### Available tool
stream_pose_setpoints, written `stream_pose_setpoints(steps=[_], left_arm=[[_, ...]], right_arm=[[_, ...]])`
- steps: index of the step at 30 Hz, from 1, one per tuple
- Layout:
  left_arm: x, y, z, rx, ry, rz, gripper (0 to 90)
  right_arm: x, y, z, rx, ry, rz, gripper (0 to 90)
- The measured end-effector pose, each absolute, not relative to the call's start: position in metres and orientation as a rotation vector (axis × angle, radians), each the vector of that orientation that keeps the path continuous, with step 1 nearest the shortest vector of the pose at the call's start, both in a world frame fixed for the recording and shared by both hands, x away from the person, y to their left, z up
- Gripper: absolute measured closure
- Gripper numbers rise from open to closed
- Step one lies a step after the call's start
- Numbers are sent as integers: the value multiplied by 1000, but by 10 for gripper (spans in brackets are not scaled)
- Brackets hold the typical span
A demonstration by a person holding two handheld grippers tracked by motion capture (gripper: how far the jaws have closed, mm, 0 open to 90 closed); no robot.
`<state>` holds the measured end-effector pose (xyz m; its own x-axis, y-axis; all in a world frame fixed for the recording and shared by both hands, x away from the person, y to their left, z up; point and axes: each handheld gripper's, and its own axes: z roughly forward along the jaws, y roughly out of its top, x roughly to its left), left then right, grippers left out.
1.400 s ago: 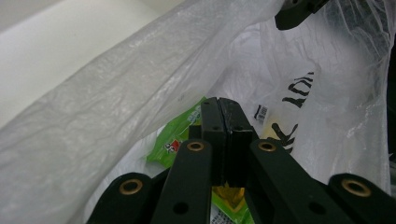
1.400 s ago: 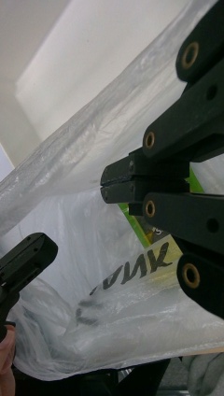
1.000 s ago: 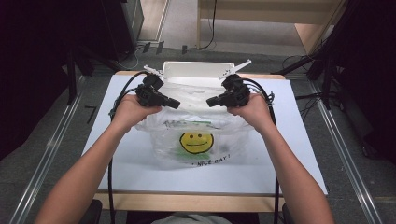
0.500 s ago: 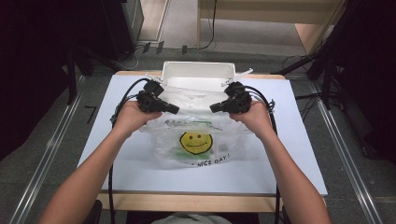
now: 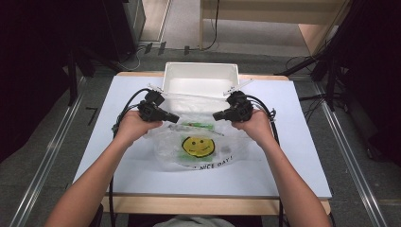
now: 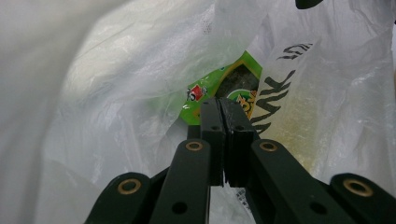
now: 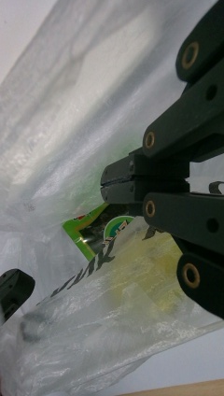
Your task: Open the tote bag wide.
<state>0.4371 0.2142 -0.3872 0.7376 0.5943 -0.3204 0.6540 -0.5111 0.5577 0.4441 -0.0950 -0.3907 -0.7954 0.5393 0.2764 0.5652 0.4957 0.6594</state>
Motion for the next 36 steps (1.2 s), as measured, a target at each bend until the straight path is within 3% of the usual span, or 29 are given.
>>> stream_pose_setpoints(steps=[36], left_arm=[[416, 237, -454, 2180, 1102, -131, 885]], right_arm=[[424, -113, -463, -1200, -2656, -1083, 900]])
